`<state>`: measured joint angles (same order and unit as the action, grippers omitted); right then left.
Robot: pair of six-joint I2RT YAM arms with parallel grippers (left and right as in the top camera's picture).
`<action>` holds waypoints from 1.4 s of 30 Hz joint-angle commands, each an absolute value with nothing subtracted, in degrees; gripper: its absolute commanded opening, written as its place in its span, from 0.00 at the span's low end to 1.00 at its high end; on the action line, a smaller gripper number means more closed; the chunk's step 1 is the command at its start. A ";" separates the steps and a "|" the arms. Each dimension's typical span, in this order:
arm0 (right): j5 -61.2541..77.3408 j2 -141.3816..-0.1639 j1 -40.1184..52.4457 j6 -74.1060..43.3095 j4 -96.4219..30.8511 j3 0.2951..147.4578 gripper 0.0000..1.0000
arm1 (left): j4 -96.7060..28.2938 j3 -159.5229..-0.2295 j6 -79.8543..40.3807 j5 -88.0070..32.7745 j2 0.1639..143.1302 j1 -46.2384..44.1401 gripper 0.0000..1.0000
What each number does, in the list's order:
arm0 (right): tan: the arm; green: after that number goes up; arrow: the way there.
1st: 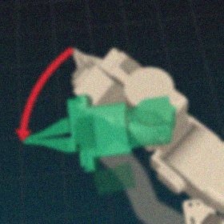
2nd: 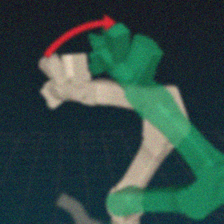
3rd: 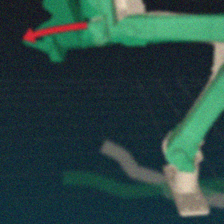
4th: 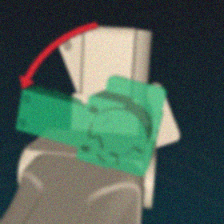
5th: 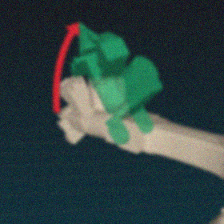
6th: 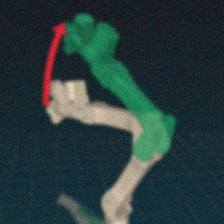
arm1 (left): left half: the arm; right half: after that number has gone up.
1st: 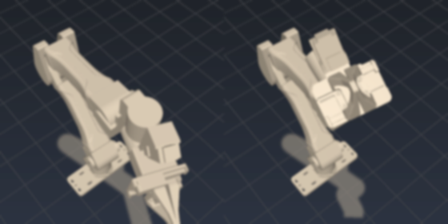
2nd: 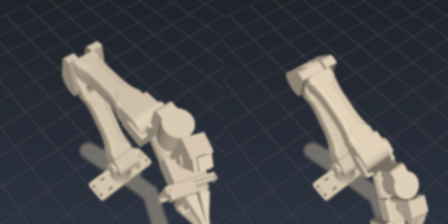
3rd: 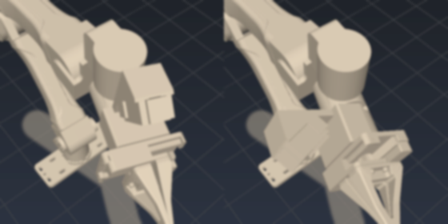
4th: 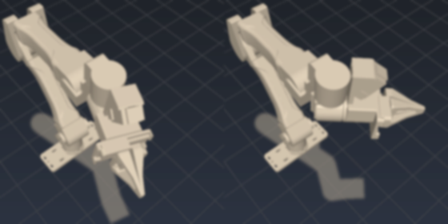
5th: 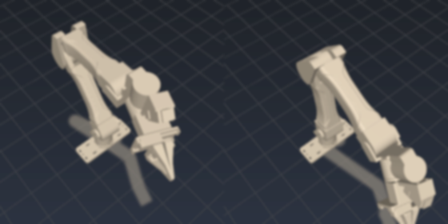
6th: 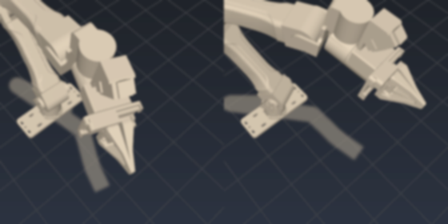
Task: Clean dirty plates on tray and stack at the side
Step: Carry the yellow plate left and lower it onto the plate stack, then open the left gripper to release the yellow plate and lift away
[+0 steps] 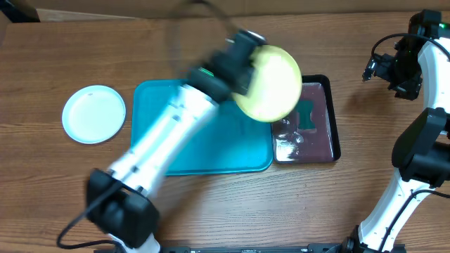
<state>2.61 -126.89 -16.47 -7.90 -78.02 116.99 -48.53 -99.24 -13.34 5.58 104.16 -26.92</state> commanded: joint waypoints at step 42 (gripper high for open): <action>2.61 -125.36 -16.51 -8.16 -77.84 117.69 1.00 | -51.90 -88.68 -22.94 9.58 105.67 31.53 0.04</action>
<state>2.59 -126.89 -16.47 -7.88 -78.04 116.99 -53.84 -91.37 -21.12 5.72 105.19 31.46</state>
